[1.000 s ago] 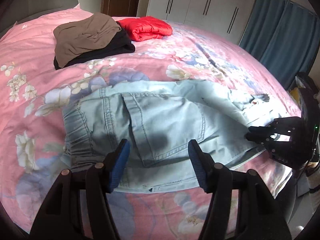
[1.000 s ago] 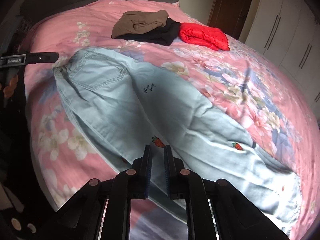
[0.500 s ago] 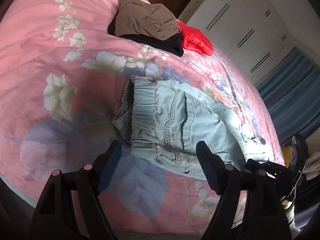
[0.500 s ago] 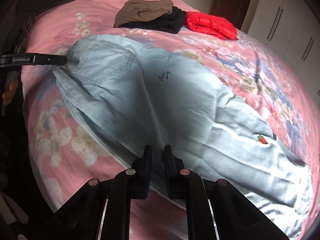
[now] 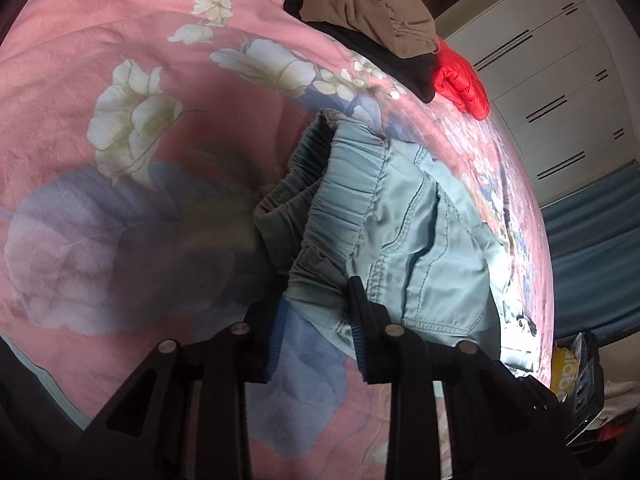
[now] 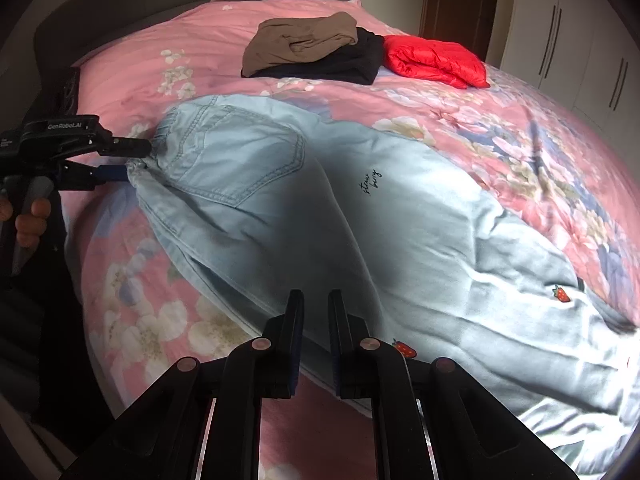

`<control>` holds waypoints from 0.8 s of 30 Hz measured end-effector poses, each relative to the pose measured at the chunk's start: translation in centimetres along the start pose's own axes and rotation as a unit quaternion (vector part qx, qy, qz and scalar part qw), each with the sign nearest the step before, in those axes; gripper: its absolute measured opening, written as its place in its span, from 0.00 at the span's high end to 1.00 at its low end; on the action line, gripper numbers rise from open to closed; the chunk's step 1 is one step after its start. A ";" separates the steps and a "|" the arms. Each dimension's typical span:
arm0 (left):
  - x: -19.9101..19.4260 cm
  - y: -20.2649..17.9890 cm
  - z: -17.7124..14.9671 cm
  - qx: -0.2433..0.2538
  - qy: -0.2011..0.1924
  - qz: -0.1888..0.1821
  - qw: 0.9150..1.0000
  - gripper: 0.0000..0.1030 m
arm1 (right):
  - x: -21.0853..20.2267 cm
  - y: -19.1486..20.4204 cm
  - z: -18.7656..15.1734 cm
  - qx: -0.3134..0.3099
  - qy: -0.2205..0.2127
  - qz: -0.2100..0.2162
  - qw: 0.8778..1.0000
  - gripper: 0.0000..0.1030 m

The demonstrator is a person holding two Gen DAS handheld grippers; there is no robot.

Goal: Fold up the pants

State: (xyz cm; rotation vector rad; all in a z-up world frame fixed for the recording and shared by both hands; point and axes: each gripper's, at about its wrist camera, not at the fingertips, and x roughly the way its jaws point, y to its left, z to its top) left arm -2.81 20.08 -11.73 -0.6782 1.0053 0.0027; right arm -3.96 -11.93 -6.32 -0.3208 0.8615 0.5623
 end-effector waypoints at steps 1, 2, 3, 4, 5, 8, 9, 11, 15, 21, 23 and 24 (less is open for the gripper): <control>-0.1 -0.1 -0.1 0.006 0.004 0.006 1.000 0.70 | 0.0 0.0 0.0 0.000 0.000 -0.001 1.000 0.91; -0.3 -0.2 -0.2 0.006 0.004 0.008 1.000 0.70 | 0.0 0.0 0.0 0.001 0.000 -0.002 1.000 0.91; -0.4 0.0 -0.2 0.004 0.008 0.004 1.000 0.68 | 0.0 0.0 0.1 0.000 0.000 -0.004 1.000 0.91; -0.5 0.1 -0.3 0.002 0.013 -0.005 1.000 0.66 | 0.1 0.0 0.1 0.000 0.000 -0.005 1.000 0.91; -0.7 0.2 -0.4 -0.003 0.014 -0.013 1.000 0.65 | 0.1 0.0 0.2 0.000 0.000 -0.006 1.000 0.91; -0.8 0.3 -0.6 -0.011 0.020 -0.034 0.999 0.65 | 0.1 0.0 0.2 0.001 -0.004 -0.005 1.000 0.91; -0.7 0.3 -0.8 -0.013 0.024 -0.037 0.999 0.65 | 0.1 0.0 0.2 0.001 -0.005 -0.004 1.000 0.91; -0.4 -0.2 -0.7 -0.017 0.026 -0.039 0.999 0.67 | 0.2 0.1 0.2 0.002 -0.005 0.000 1.000 0.91; 0.0 -0.7 -0.1 -0.014 0.015 -0.039 0.999 0.71 | 0.4 0.5 0.3 -0.004 -0.005 0.002 1.000 0.91; -1.7 -1.0 0.8 -0.021 -0.049 -0.047 0.997 0.85 | 0.6 0.9 0.5 -0.013 -0.003 0.005 1.000 0.91; -2.6 -0.8 1.0 -0.025 -0.073 -0.049 0.996 0.86 | 0.7 1.0 0.8 -0.016 -0.001 0.000 1.000 0.91; -2.7 -0.5 1.0 -0.027 -0.075 -0.048 0.996 0.86 | 0.6 1.1 1.0 -0.018 -0.003 0.000 1.000 0.91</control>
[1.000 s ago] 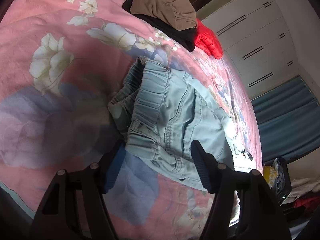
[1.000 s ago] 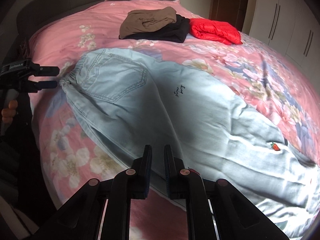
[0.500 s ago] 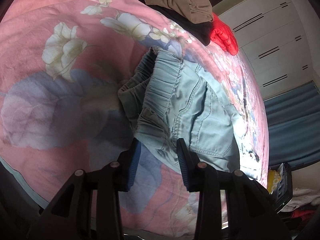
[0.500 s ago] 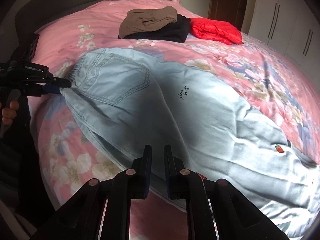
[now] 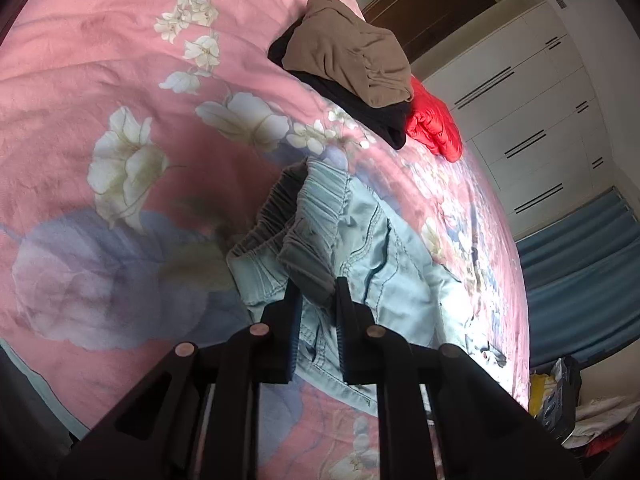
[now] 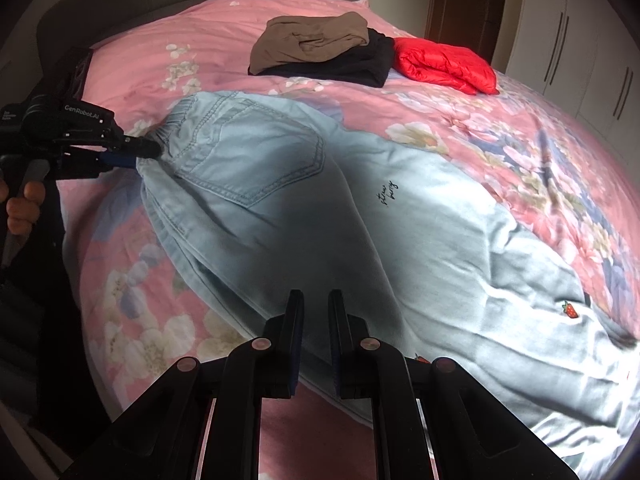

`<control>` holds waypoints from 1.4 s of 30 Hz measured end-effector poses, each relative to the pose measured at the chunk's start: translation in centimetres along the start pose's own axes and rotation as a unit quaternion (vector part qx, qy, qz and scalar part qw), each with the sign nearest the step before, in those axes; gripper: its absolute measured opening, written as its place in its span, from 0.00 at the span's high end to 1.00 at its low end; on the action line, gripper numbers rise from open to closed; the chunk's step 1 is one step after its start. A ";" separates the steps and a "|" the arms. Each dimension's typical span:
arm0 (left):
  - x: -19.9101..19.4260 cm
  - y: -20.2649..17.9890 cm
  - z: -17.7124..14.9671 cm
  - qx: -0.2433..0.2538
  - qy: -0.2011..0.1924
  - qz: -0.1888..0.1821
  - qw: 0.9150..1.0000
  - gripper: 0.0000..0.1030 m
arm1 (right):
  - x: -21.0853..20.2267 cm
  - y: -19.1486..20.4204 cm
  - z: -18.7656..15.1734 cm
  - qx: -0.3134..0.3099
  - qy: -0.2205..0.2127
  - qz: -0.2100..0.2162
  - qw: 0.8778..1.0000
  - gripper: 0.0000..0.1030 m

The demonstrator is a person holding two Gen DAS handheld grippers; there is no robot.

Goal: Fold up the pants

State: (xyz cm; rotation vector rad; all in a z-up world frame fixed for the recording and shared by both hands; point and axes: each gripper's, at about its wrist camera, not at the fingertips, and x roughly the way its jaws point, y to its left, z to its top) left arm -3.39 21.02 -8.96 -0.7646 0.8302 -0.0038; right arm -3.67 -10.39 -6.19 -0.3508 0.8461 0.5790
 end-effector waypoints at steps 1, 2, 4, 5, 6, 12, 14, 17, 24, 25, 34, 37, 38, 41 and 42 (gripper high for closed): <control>0.2 0.2 0.1 0.005 0.005 0.005 1.000 0.86 | -0.2 0.1 0.2 -0.001 -0.003 0.003 1.000 0.91; 0.6 0.5 0.0 0.010 0.011 0.020 1.000 0.86 | -0.3 0.2 0.4 0.000 -0.006 0.007 1.000 0.91; 2.3 1.0 -0.5 0.028 0.040 0.055 0.997 0.85 | 0.0 0.6 0.8 0.000 -0.003 0.015 1.000 0.91; 2.7 1.4 -0.7 0.028 0.045 0.066 0.996 0.81 | 0.4 0.9 0.7 0.001 0.006 0.022 1.000 0.91; 2.7 1.6 -0.8 0.027 0.047 0.070 0.996 0.72 | 1.3 1.2 0.6 0.002 0.025 0.031 0.999 0.91; -0.6 -0.4 0.0 0.090 -0.005 0.118 0.989 0.49 | 0.8 0.1 -0.7 0.040 0.013 0.056 0.998 0.91; -1.5 -1.9 -0.2 0.124 -0.026 0.126 0.984 0.41 | -1.2 -2.6 -1.7 0.085 -0.009 0.048 0.995 0.83; -0.8 -5.5 -1.3 0.196 -0.024 0.120 0.973 0.38 | -4.4 -8.1 -4.3 0.169 -0.031 -0.046 0.984 0.62; 5.1 -15.3 -9.1 0.374 0.063 0.047 0.924 0.38 | -9.4 -16.2 -10.7 0.110 0.010 -0.349 0.931 0.62; 6.0 -16.6 -10.5 0.395 0.077 0.035 0.915 0.38 | -9.7 -16.7 -11.5 0.096 0.017 -0.358 0.929 0.62; 12.0 -25.7 -19.5 0.505 0.154 -0.032 0.848 0.38 | -12.0 -19.8 -15.9 0.077 0.033 -0.378 0.922 0.62; 12.8 -27.4 -20.8 0.518 0.165 -0.045 0.838 0.38 | -12.2 -20.3 -16.5 0.073 0.028 -0.379 0.922 0.62; 13.2 -28.0 -21.1 0.521 0.168 -0.047 0.835 0.38 | -12.2 -20.5 -16.6 0.071 0.028 -0.379 0.922 0.62; 13.9 -28.9 -21.9 0.528 0.175 -0.048 0.830 0.38 | -12.3 -20.7 -17.1 0.067 0.021 -0.378 0.923 0.62; 14.1 -29.1 -22.1 0.529 0.178 -0.049 0.828 0.38 | -12.5 -20.6 -17.3 0.066 0.017 -0.373 0.925 0.62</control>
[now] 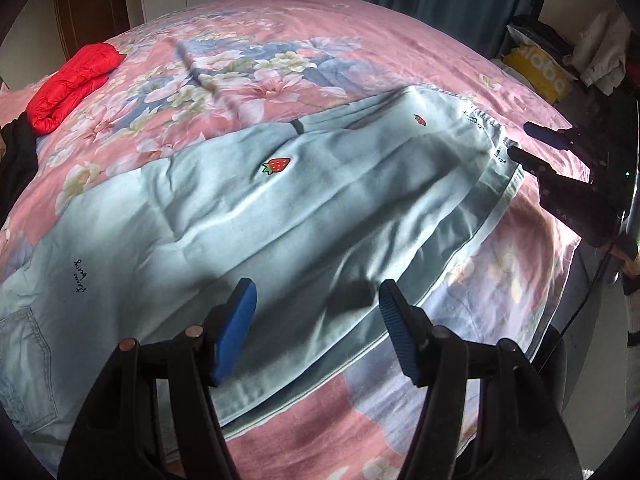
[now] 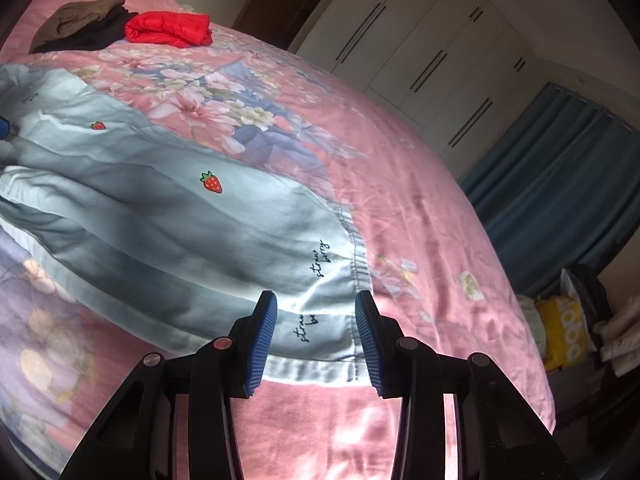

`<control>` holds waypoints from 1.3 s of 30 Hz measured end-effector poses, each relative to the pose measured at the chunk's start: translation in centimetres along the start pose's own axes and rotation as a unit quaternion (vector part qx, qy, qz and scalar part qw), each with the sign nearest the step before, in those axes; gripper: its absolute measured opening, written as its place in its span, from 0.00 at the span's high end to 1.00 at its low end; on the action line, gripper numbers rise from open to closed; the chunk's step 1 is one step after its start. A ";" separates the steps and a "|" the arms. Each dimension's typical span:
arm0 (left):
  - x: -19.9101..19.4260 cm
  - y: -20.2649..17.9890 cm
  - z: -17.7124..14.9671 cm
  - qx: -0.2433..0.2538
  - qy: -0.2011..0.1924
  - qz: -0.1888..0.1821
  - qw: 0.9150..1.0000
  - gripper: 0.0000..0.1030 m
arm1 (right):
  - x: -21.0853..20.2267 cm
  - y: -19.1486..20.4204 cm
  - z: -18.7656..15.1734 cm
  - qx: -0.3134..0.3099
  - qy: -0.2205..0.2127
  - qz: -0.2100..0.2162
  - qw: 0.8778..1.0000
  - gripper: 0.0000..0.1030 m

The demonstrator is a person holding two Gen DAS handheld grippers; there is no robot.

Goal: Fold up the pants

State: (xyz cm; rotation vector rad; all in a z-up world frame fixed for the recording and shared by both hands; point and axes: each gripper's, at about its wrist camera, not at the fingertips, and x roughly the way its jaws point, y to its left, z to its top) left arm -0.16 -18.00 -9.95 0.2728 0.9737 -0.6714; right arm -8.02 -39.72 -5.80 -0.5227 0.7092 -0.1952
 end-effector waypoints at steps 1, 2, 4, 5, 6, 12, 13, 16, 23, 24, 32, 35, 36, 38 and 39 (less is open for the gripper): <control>0.2 -0.2 0.1 0.002 0.002 -0.001 1.000 0.38 | 0.0 -0.1 -0.1 0.001 -0.003 0.004 1.000 0.62; 0.5 -0.4 0.2 0.003 0.004 -0.002 1.000 0.38 | 0.1 -0.2 -0.2 0.001 -0.004 0.004 1.000 0.62; 0.8 -0.7 0.4 0.003 0.006 -0.003 1.000 0.38 | 0.2 -0.4 -0.4 0.000 -0.006 0.005 1.000 0.62; 0.9 -0.8 0.4 0.002 0.007 -0.003 1.000 0.38 | 0.3 -0.5 -0.4 0.000 -0.007 0.007 1.000 0.62; 1.0 -0.8 0.4 0.001 0.008 -0.003 1.000 0.38 | 0.4 -0.6 -0.5 0.000 -0.007 0.009 1.000 0.62; 1.5 -1.0 0.4 0.001 0.012 0.001 1.000 0.38 | 0.5 -1.3 -1.2 -0.017 -0.011 0.014 1.000 0.62; 1.6 -1.1 0.4 0.003 0.013 0.004 1.000 0.38 | 0.7 -1.5 -1.4 -0.020 -0.010 0.010 1.000 0.62; 2.0 -1.6 0.1 0.017 0.018 0.010 1.000 0.39 | 1.3 -2.3 -1.9 -0.026 0.000 0.001 1.000 0.62; 2.3 -1.6 0.5 0.014 0.016 0.018 1.000 0.40 | 2.3 -2.5 -1.4 -0.042 -0.011 0.025 0.999 0.62; 2.4 -1.6 0.6 0.015 0.015 0.018 1.000 0.40 | 2.4 -2.5 -1.0 -0.045 -0.016 0.029 0.998 0.62; 3.2 -0.8 1.4 -0.016 0.016 -0.008 1.000 0.75 | 5.3 -0.7 0.1 -0.116 -0.003 0.048 0.992 0.62; 2.8 -0.5 1.5 -0.025 0.006 -0.016 1.000 0.89 | 6.0 -0.4 0.6 -0.110 -0.003 0.068 0.992 0.87; 2.4 -0.5 1.5 -0.024 -0.001 -0.019 1.000 0.90 | 6.2 -0.3 0.7 -0.108 0.000 0.074 0.991 0.95; 1.5 -0.7 1.5 -0.024 -0.013 -0.024 0.999 0.91 | 5.9 -0.5 0.8 -0.098 -0.006 0.083 0.992 0.99; 0.9 -1.0 1.5 -0.016 -0.020 -0.025 0.999 0.91 | 5.4 -1.0 0.8 -0.084 -0.010 0.088 0.992 0.99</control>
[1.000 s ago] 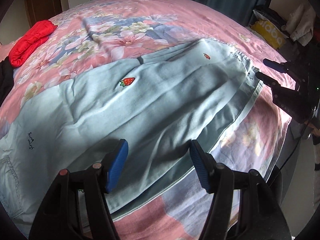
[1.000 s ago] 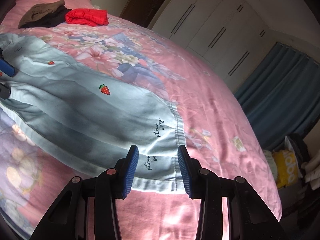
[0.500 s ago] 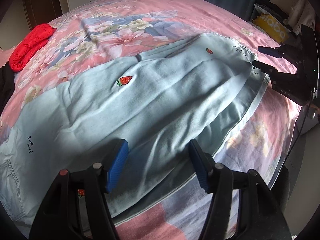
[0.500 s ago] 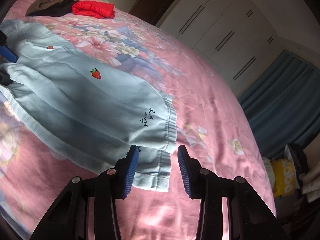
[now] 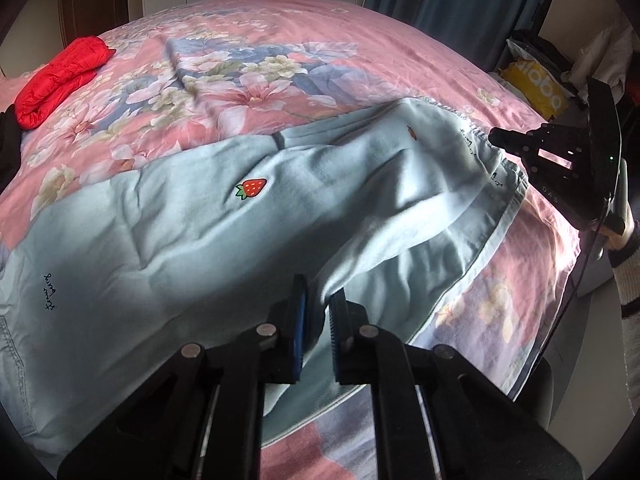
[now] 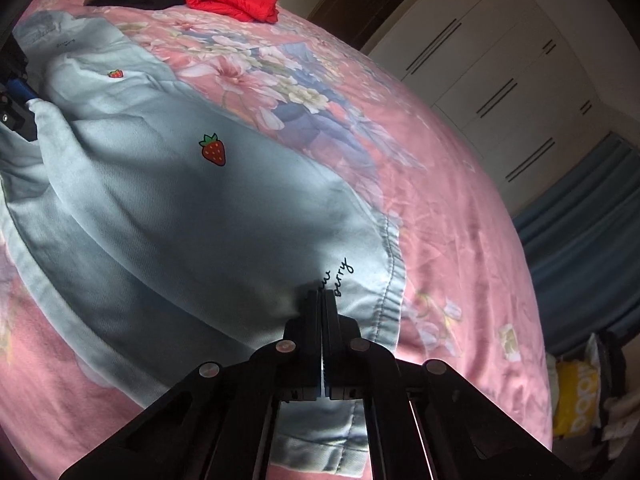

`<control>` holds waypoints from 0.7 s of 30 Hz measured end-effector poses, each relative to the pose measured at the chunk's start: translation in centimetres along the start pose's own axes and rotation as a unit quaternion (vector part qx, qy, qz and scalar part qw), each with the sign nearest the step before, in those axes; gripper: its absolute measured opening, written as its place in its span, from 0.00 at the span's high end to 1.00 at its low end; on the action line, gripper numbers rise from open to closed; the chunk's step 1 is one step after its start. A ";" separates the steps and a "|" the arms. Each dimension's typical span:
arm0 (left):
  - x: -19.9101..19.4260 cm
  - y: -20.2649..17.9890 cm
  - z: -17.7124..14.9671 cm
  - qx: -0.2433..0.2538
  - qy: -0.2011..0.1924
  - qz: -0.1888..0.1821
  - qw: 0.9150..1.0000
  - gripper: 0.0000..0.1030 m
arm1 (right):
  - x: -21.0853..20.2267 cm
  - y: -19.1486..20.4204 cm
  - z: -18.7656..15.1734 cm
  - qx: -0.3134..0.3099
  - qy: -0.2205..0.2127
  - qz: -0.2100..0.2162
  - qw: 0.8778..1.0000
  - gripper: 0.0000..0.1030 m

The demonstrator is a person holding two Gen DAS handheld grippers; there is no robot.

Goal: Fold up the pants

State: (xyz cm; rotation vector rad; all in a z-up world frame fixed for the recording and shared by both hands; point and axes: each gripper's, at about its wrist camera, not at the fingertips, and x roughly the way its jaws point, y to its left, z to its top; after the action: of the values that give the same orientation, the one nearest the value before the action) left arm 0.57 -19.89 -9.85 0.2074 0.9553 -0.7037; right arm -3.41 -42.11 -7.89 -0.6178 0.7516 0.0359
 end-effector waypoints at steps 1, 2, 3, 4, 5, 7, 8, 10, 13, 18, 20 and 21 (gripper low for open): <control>-0.4 -0.4 0.0 0.013 -0.006 0.003 1.000 0.91 | -0.7 -0.5 0.0 0.013 -0.009 0.001 1.000 0.99; -0.7 -0.9 -0.1 0.029 -0.010 0.011 0.999 0.91 | -1.4 -1.1 -0.1 0.026 -0.018 0.003 0.999 0.99; -0.7 -1.2 -0.1 0.040 -0.011 0.021 0.999 0.91 | -2.1 -1.7 -0.2 0.036 -0.025 0.001 0.999 0.99; -0.6 -1.3 -0.2 0.044 -0.008 0.027 0.999 0.91 | -2.8 -2.3 -0.4 0.041 -0.030 -0.007 0.999 0.99; -0.3 -1.2 -0.2 0.044 -0.004 0.028 0.999 0.91 | -3.2 -2.8 -0.6 0.045 -0.030 -0.012 0.998 0.99; 0.3 -1.0 -0.2 0.040 0.003 0.031 0.999 0.90 | -3.4 -3.4 -1.2 0.054 -0.016 0.005 0.998 0.99; 0.5 -0.9 -0.3 0.038 0.006 0.031 0.999 0.90 | -3.4 -3.4 -1.6 0.056 -0.011 0.007 0.998 0.99; 0.6 -0.8 -0.3 0.034 0.008 0.031 0.999 0.90 | -3.7 -3.0 -2.1 0.052 -0.020 0.009 0.998 0.98; 0.4 -0.5 -0.3 0.027 0.007 0.026 0.999 0.88 | -3.2 -2.5 -2.1 0.043 -0.022 0.022 0.999 0.85; 0.7 -0.2 -0.1 0.021 0.015 0.022 0.999 0.87 | -1.0 -1.3 -2.2 -0.019 0.018 0.018 0.999 0.77; 0.9 0.0 0.0 0.017 0.019 0.019 0.999 0.87 | -1.1 -1.1 -2.3 -0.040 0.026 0.018 0.999 0.77; 1.0 0.1 0.0 0.013 0.020 0.016 1.000 0.87 | -1.4 -1.2 -2.4 -0.048 0.028 0.021 0.998 0.77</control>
State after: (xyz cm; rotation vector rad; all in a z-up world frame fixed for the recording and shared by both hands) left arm 0.97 -20.29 -10.70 0.2597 0.9797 -0.6839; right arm -5.67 -44.13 -7.76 -0.6962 0.8197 0.0933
